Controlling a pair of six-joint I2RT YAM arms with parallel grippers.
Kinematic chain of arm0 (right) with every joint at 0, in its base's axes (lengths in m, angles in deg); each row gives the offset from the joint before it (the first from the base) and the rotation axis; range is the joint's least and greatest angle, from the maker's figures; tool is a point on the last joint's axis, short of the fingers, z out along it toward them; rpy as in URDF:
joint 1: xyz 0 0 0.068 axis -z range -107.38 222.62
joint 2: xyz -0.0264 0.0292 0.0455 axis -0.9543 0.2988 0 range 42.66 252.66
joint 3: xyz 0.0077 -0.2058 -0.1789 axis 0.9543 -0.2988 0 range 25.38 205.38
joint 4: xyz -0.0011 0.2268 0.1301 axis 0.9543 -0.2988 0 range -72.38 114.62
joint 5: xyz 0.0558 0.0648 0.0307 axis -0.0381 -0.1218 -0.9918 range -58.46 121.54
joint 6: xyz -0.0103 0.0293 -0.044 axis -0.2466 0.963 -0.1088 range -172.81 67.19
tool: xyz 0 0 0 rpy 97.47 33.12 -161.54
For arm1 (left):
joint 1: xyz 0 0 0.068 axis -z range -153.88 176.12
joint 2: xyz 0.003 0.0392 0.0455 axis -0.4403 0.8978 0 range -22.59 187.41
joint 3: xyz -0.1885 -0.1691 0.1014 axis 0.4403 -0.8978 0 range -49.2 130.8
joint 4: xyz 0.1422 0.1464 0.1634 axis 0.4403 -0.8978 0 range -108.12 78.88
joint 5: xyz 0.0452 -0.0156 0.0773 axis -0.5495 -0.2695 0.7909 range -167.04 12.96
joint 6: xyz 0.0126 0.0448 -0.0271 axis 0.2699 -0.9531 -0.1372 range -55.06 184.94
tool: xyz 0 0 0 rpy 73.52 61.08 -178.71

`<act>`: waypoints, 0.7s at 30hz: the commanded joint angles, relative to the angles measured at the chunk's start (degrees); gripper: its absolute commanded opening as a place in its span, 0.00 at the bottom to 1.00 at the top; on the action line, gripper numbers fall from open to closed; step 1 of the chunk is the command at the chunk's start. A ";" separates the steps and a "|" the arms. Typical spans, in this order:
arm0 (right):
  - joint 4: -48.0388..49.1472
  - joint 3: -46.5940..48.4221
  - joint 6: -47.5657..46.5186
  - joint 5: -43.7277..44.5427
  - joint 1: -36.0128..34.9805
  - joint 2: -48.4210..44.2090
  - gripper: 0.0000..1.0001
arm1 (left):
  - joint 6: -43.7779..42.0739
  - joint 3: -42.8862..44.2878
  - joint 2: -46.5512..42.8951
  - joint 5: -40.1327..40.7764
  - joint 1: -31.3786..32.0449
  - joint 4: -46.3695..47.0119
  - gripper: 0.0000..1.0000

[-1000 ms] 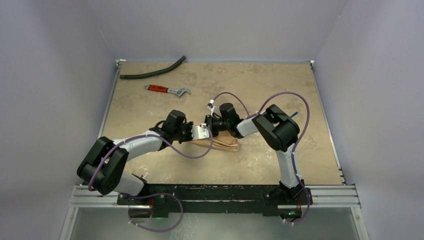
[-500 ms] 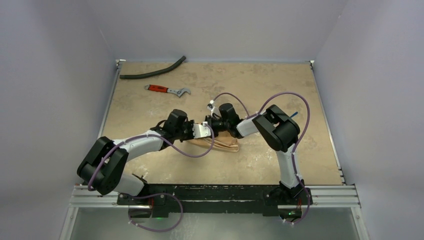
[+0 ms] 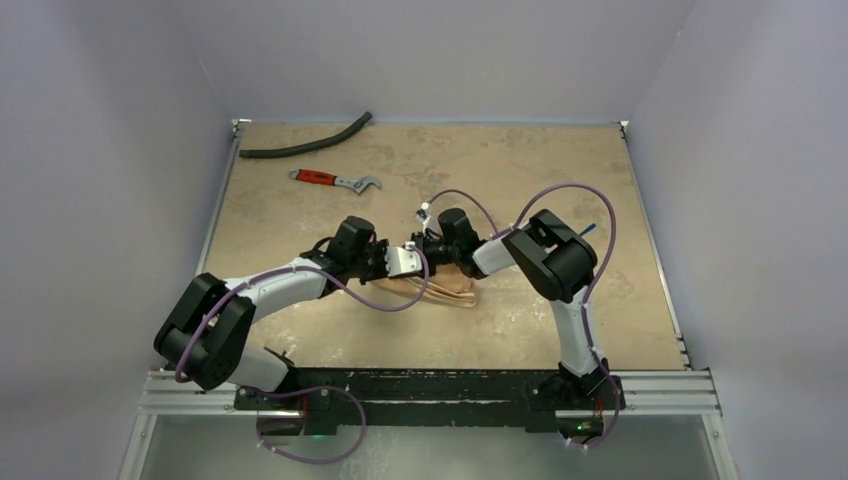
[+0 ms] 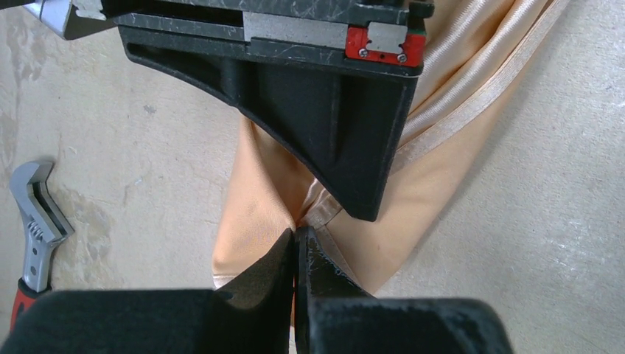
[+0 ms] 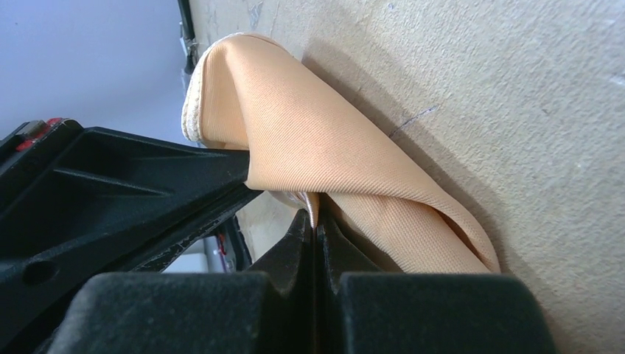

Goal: Fold the napkin into a case and place the utensils inside
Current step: Grasp the top corner of the smaller rectangle folded napkin from the folded napkin.

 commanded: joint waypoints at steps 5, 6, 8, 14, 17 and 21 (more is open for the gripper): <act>-7.36 -0.46 0.57 1.30 -0.57 5.27 0.00 | -1.77 -1.37 -1.32 -3.01 -0.01 1.72 0.00; -7.48 -0.32 0.66 1.10 -0.61 5.47 0.00 | -2.01 -1.42 -1.30 -3.28 0.05 1.72 0.00; -7.27 0.12 1.06 0.84 -0.57 5.89 0.00 | -2.88 -1.76 -1.21 -3.61 0.28 1.56 0.00; -6.70 0.42 2.35 0.47 -0.50 4.23 0.00 | -7.45 -4.22 -1.39 -2.98 1.21 1.69 0.00; -6.77 1.17 2.64 0.97 -0.52 2.40 0.00 | -10.57 -5.75 -1.43 -2.29 1.49 1.70 0.00; -8.09 3.43 1.23 2.71 -0.44 1.15 0.00 | -11.22 -6.77 -1.32 -1.04 1.52 4.22 0.00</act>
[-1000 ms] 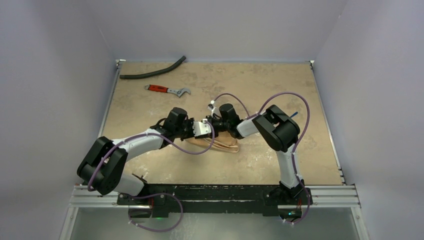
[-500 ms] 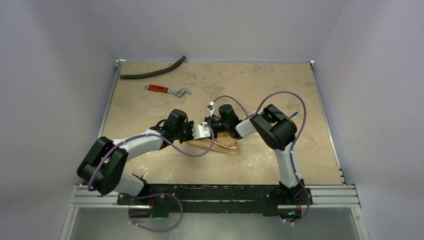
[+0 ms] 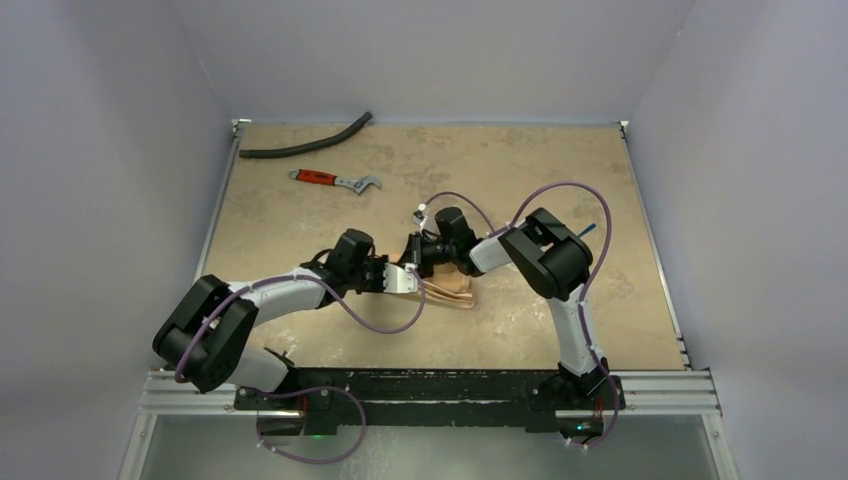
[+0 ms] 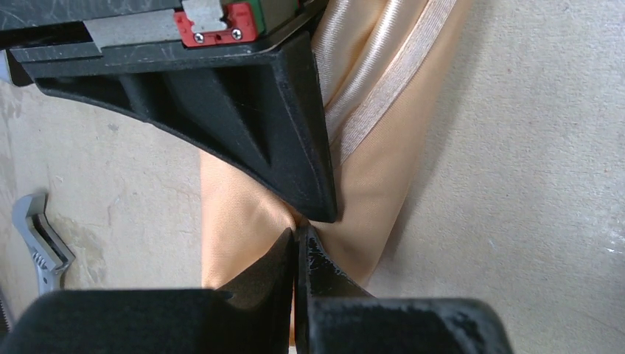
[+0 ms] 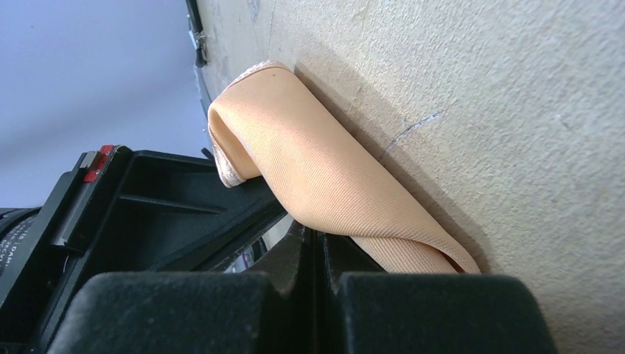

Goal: Fold the napkin into a case and place the utensils inside
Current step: Grasp the top corner of the smaller rectangle folded napkin from the folded napkin.

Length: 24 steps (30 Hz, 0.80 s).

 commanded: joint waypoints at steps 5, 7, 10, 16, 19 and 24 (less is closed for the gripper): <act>-12.99 3.78 -7.30 7.46 -0.45 -2.34 0.00 | 1.60 0.01 -1.10 0.76 0.07 2.57 0.00; -16.69 6.46 -10.30 7.63 -0.44 -2.22 0.00 | 4.99 0.99 -1.07 0.88 -1.22 3.77 0.00; -22.56 11.25 -13.96 6.71 -0.39 -0.89 0.00 | 7.92 3.20 -0.98 -1.12 -2.65 1.48 0.00; -26.74 15.28 -16.77 4.21 0.14 1.54 0.00 | 5.38 3.25 -1.54 -3.98 -2.82 -2.21 0.00; -26.58 15.55 -16.47 3.08 0.81 1.98 0.00 | 2.65 3.04 -1.57 -5.14 -2.82 -2.86 0.00; -23.46 15.35 -13.54 -0.35 1.37 1.78 0.00 | 0.57 3.37 -1.14 -5.26 -2.84 -3.76 0.00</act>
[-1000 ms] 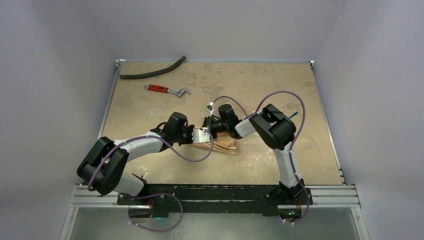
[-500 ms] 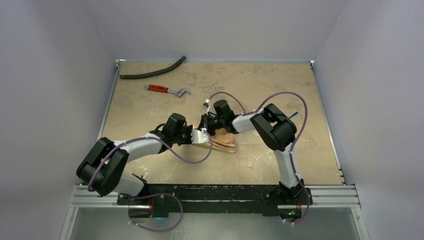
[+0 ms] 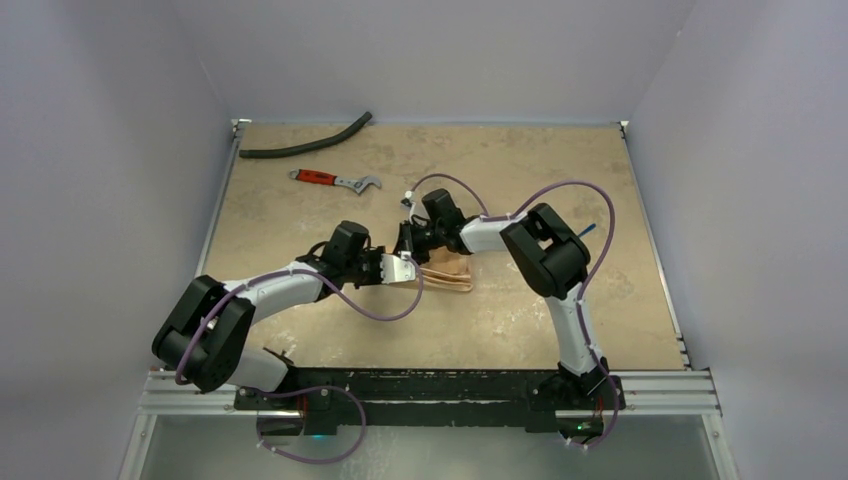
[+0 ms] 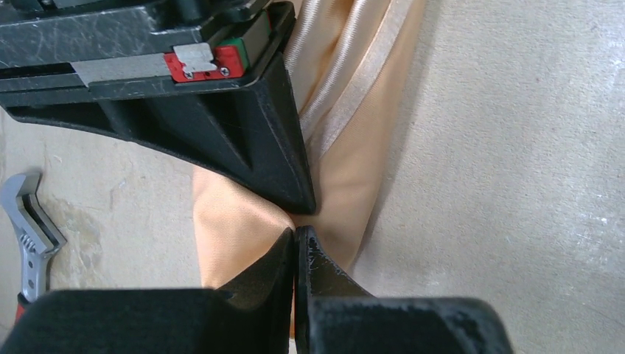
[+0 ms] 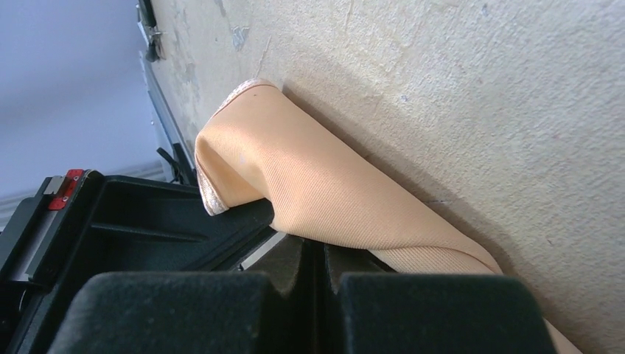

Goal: Fold the napkin into a case and place the utensils inside
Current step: Grasp the top corner of the smaller rectangle folded napkin from the folded napkin.

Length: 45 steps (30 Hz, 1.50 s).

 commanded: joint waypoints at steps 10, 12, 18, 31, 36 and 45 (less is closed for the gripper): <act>4.13 0.79 1.67 -7.40 1.04 2.45 0.13 | -6.24 -1.74 1.00 -1.72 -0.04 0.26 0.00; 5.31 -0.88 1.14 -7.88 1.09 2.11 0.30 | -7.02 -2.23 1.73 -0.86 -0.07 0.59 0.00; 3.47 -1.65 -2.90 -6.82 1.17 -0.58 0.36 | -7.22 -1.94 4.54 -0.03 -0.07 -0.42 0.00; -5.48 -4.28 -18.29 -2.35 2.26 -7.24 0.36 | -4.94 -2.19 3.82 0.03 -0.09 -2.56 0.00; -0.55 -6.81 -19.18 0.08 2.12 -9.12 0.26 | -4.54 -2.18 3.53 0.27 -0.17 -2.70 0.00; 4.17 -7.99 -17.03 1.16 1.84 -10.60 0.01 | -0.75 -0.13 3.28 0.45 -0.15 -2.15 0.00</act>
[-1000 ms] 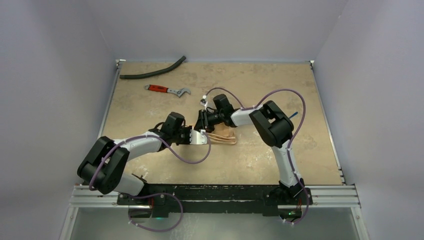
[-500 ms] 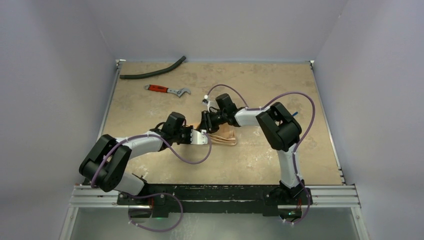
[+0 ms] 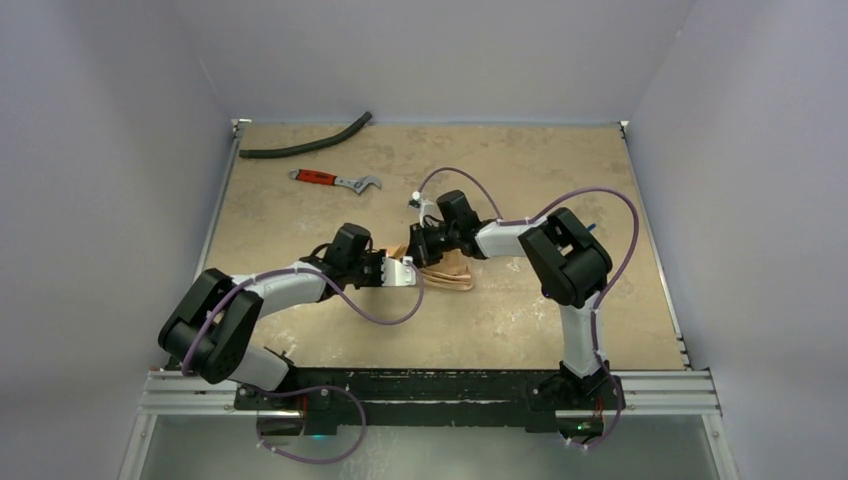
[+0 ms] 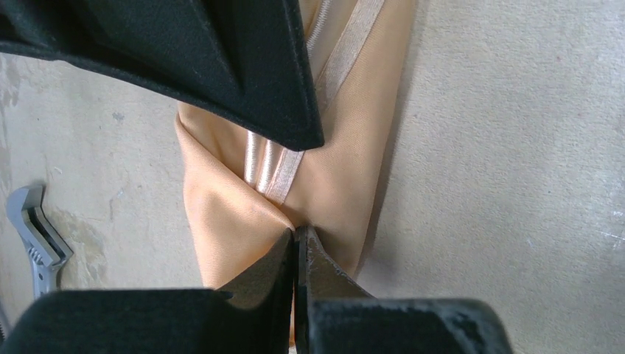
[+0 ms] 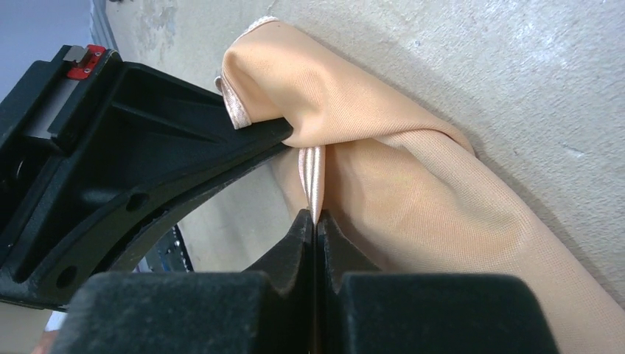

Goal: Fold the napkin into a case and place the utensils inside
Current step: Grasp the top corner of the smaller rectangle folded napkin from the folded napkin.

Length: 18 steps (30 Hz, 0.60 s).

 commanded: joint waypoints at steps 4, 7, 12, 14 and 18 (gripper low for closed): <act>-1.88 4.18 -1.49 1.98 -0.02 -1.84 0.00 | 7.00 4.45 0.41 -1.53 -0.42 -7.50 0.00; -6.70 7.55 -1.99 2.03 0.00 0.18 0.00 | 6.09 5.43 0.34 -2.83 -0.64 -9.15 0.00; -11.30 10.82 -2.16 2.52 -0.03 2.34 0.00 | 4.96 5.89 0.45 -2.91 -0.71 -9.39 0.00; -13.48 12.36 -2.36 2.52 -0.04 3.61 0.00 | 5.53 6.30 0.40 -2.72 -0.78 -9.09 0.00; -15.87 12.82 -2.91 3.14 -0.02 5.31 0.00 | 9.98 7.77 -0.37 -0.83 -1.89 -6.86 0.00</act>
